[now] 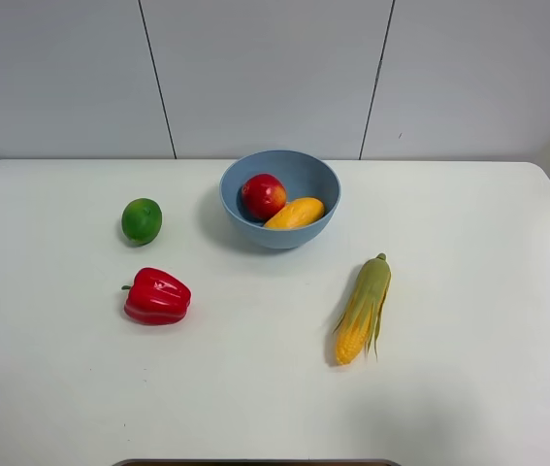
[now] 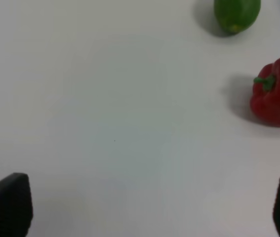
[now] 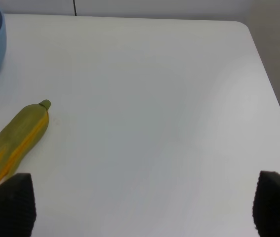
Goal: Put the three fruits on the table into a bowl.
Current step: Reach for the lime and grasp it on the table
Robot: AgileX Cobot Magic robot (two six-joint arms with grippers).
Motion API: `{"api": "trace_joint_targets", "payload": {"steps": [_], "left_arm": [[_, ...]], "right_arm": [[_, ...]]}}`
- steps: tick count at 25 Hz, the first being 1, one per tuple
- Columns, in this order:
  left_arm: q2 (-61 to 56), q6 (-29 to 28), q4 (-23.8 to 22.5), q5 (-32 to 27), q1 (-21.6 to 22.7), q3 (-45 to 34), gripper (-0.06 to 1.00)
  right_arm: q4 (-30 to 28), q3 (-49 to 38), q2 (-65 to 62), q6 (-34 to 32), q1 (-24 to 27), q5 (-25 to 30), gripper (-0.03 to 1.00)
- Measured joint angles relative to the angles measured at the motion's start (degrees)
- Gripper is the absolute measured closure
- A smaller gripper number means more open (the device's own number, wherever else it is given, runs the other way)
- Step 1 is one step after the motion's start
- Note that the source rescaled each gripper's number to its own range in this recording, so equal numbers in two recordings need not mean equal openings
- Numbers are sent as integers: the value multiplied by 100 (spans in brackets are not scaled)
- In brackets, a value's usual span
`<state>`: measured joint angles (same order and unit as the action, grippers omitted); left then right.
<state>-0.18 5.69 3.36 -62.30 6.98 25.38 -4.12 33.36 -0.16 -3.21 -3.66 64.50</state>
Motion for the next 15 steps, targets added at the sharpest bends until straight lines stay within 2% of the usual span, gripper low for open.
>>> {"api": "trace_joint_targets", "payload": {"steps": [7,10,15], "left_arm": [[-4,0,0,22,0,13,-6],[49,0,-6,207,0,207,-6],[1108,0,-6,288,0,827,-6]], "right_arm": [[0,0,0,0,0,0,17],[0,0,0,0,0,0,17],[0,0,0,0,0,0,17]]}}
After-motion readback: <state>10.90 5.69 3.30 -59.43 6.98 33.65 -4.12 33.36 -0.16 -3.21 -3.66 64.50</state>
